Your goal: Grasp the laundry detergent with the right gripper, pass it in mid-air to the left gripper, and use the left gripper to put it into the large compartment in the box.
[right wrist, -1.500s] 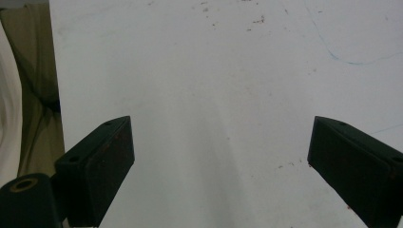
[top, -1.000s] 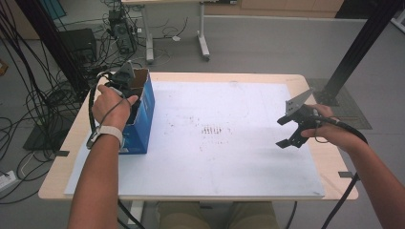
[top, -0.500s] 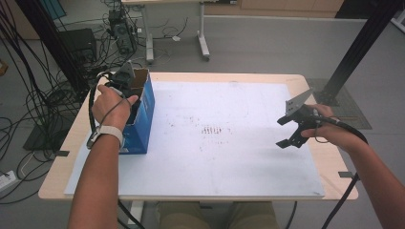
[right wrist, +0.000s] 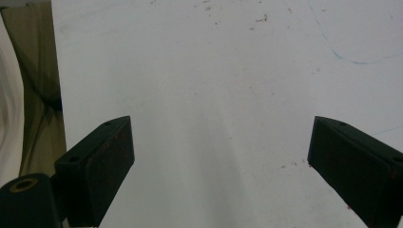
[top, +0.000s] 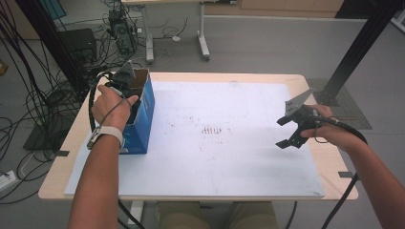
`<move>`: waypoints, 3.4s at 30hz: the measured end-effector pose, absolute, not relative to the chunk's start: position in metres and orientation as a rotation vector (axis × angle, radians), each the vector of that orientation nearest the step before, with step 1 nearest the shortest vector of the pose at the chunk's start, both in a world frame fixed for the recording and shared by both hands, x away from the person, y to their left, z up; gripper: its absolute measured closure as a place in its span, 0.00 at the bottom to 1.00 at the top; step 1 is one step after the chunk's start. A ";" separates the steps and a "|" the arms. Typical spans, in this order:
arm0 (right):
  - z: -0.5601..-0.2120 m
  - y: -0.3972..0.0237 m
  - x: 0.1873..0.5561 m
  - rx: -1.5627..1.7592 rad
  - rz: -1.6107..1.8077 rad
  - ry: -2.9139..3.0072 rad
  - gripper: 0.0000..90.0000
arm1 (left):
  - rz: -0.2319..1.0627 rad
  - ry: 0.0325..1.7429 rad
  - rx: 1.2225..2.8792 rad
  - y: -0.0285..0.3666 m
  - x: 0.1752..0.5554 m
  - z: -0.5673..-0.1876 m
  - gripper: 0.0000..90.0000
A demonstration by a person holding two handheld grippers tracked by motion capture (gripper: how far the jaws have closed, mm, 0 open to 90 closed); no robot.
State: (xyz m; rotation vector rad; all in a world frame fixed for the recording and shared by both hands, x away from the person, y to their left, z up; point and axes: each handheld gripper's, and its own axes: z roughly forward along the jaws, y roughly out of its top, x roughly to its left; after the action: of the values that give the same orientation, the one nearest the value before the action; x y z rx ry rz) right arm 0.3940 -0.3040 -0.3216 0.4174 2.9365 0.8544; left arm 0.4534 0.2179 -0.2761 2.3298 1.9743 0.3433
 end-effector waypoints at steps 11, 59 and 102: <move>-0.322 -0.303 0.393 0.411 0.856 2.942 0.09 | 0.349 1.947 2.368 0.217 0.454 -0.278 0.35; -0.316 -0.307 0.391 0.427 0.825 2.945 0.09 | 0.517 1.488 2.431 0.178 0.429 -0.185 0.08; -0.311 -0.317 0.386 0.474 0.836 2.928 0.09 | 0.293 0.563 2.813 0.047 0.409 -0.196 0.09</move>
State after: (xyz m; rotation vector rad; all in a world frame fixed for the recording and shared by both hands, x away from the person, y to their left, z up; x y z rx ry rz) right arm 0.3855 -0.3168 -0.3106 0.4738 2.9282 0.8360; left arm 0.4094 0.0467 -0.1961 2.8131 0.5630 0.2931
